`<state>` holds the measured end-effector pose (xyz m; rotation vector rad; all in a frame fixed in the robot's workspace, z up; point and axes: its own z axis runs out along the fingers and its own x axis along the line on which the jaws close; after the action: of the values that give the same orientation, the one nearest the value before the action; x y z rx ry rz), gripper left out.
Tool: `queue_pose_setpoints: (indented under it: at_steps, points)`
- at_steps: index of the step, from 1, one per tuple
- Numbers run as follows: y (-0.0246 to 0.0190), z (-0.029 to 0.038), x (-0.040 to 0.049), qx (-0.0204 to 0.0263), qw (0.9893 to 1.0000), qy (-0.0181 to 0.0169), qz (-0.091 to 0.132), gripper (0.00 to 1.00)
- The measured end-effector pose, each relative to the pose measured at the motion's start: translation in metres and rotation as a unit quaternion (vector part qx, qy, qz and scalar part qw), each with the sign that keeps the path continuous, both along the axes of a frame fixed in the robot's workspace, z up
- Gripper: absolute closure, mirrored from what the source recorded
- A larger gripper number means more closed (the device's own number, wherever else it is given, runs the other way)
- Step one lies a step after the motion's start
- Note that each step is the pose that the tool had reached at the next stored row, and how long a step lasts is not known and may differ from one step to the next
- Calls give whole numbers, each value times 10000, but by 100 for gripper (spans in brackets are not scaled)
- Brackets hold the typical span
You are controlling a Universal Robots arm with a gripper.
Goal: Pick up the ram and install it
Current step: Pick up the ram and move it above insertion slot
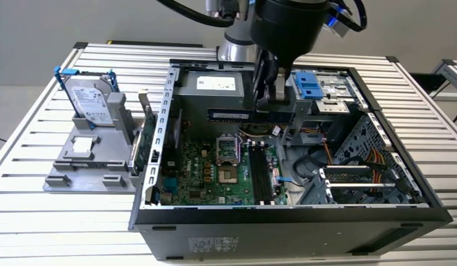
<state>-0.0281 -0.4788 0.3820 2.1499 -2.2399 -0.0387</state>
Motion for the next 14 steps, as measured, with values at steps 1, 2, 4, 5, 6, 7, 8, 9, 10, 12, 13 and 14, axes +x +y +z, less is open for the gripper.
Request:
queue_pose_setpoints:
  at_steps: [1,2,4,5,6,7,8,9,10,12,13,14]
  points:
    - [0,0,15,0,10000,0,0,100]
    - [0,0,30,0,10000,0,0,100]
    - [0,0,56,0,10000,0,0,100]
    - [0,0,71,0,10000,0,0,100]
    - [0,0,84,0,10000,0,0,100]
    - [0,-1,98,0,10000,0,0,100]
    - [0,0,111,0,10000,0,0,100]
    - [0,-1,123,0,10000,0,0,100]
    - [0,-1,135,0,10000,0,0,100]
    - [0,-1,159,0,10000,0,0,100]
    - [0,-1,172,0,10000,0,0,100]
    - [0,-1,184,0,10000,0,0,100]
